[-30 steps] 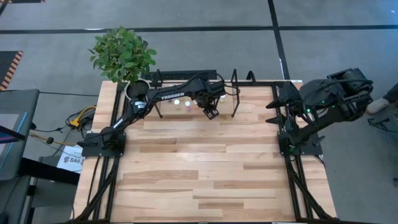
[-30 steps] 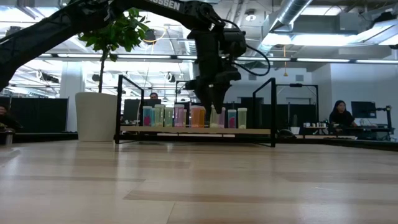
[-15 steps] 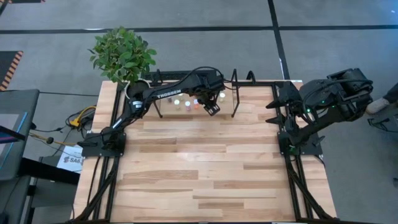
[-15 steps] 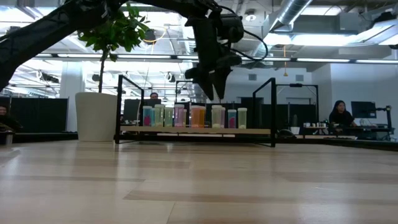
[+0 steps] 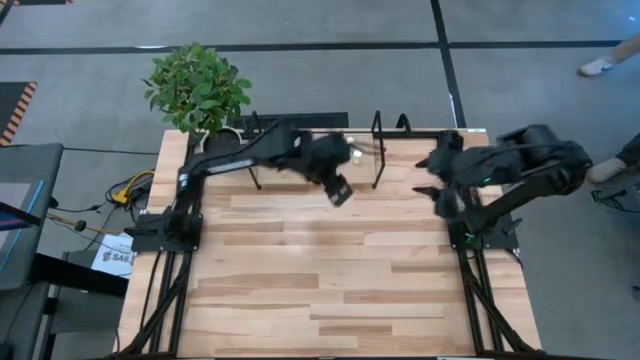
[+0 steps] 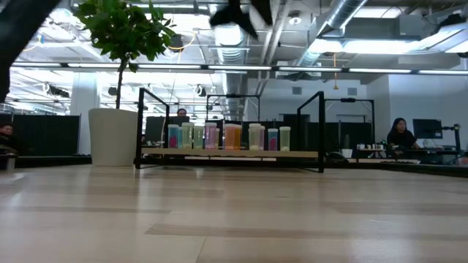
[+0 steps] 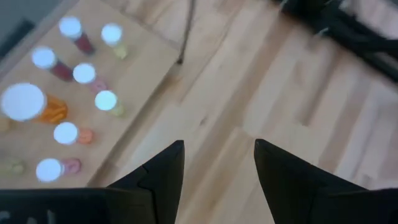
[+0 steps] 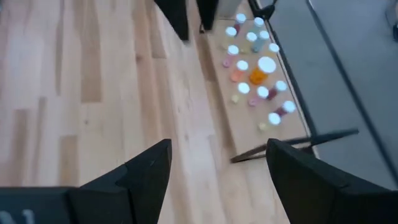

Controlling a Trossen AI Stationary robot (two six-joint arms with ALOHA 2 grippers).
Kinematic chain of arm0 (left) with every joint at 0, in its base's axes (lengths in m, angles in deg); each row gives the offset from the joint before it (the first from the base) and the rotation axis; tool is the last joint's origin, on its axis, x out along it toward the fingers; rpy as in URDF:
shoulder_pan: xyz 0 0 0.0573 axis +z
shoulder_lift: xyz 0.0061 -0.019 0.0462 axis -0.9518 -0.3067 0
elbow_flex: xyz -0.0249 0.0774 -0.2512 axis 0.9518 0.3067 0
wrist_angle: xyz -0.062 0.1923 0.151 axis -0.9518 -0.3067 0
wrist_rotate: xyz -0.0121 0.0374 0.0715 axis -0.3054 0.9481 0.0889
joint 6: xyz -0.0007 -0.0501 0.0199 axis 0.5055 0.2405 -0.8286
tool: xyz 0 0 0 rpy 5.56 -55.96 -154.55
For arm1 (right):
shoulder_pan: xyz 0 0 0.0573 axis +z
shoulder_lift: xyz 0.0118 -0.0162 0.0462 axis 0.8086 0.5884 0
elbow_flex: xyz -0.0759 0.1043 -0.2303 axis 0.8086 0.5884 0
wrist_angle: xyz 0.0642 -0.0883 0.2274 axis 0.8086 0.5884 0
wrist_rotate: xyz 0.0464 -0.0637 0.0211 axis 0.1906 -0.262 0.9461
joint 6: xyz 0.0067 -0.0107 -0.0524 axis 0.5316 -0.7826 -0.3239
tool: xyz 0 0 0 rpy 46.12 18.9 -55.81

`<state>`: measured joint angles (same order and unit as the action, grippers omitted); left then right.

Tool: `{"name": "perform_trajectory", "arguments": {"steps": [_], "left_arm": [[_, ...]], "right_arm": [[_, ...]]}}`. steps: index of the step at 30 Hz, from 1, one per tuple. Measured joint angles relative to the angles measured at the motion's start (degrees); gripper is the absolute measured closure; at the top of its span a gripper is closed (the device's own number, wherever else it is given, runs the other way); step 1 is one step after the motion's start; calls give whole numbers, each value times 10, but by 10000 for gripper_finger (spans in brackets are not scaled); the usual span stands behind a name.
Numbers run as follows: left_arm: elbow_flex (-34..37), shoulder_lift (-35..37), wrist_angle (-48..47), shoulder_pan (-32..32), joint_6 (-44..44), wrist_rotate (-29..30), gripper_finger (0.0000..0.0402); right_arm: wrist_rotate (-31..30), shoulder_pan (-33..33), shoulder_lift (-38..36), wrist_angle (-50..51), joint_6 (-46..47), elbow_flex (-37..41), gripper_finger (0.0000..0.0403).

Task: Pick and place medicine bottles onto shelf by color
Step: Return to Home Position

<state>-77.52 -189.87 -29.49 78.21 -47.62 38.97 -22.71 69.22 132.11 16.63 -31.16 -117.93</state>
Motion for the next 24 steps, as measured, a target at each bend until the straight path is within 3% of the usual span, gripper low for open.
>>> {"name": "perform_trajectory", "arguments": {"steps": [5,9,12,19,24], "left_arm": [[0,63,-15,-106,55,130,221],[0,99,-82,-184,105,218,221],[0,114,-158,-234,188,272,221],[16,136,-162,-329,261,339,221],[21,137,-160,-362,262,364,221]], "right_arm": [[-10,0,-1,-101,-79,103,117],[-4,-7,-1,-203,-151,193,117],[22,-21,-1,-305,-167,267,117],[120,-50,-6,-610,-154,452,117],[126,-61,-6,-771,-113,546,117]]}}
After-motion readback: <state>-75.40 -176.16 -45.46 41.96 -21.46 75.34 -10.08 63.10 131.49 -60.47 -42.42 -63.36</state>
